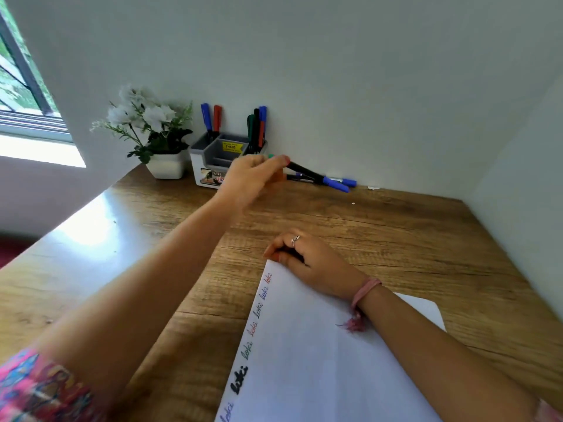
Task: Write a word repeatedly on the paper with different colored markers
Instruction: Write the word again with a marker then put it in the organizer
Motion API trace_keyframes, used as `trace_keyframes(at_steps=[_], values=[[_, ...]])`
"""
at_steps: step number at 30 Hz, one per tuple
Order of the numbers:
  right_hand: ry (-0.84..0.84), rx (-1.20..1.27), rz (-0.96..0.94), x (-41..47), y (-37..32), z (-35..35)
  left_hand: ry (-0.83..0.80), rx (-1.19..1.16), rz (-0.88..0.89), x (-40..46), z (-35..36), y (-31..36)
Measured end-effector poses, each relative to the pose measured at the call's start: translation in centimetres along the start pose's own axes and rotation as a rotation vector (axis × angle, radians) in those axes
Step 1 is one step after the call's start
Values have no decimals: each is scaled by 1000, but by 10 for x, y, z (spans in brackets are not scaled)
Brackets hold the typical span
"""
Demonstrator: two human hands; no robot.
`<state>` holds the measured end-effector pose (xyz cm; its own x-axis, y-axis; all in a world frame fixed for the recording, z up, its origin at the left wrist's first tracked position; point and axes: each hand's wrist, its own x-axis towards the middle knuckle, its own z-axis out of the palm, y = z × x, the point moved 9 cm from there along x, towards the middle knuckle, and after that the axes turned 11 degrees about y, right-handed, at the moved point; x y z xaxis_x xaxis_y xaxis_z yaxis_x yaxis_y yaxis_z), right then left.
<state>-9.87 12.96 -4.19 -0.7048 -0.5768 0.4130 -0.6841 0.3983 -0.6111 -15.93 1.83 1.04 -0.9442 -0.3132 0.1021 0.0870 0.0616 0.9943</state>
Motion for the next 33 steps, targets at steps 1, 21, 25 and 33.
trace_keyframes(at_steps=[1, 21, 25, 33], values=[[6, 12, 8, 0, 0, 0, 8, -209, -108, -10, -11, 1], [114, 284, 259, 4, -38, -18, -149, -513, -289, -91, -25, -24], [135, 347, 337, 5, -53, -19, -285, -500, -256, -101, -11, -13], [336, 359, 488, -8, -45, -38, -600, 113, -236, -129, -6, -18]])
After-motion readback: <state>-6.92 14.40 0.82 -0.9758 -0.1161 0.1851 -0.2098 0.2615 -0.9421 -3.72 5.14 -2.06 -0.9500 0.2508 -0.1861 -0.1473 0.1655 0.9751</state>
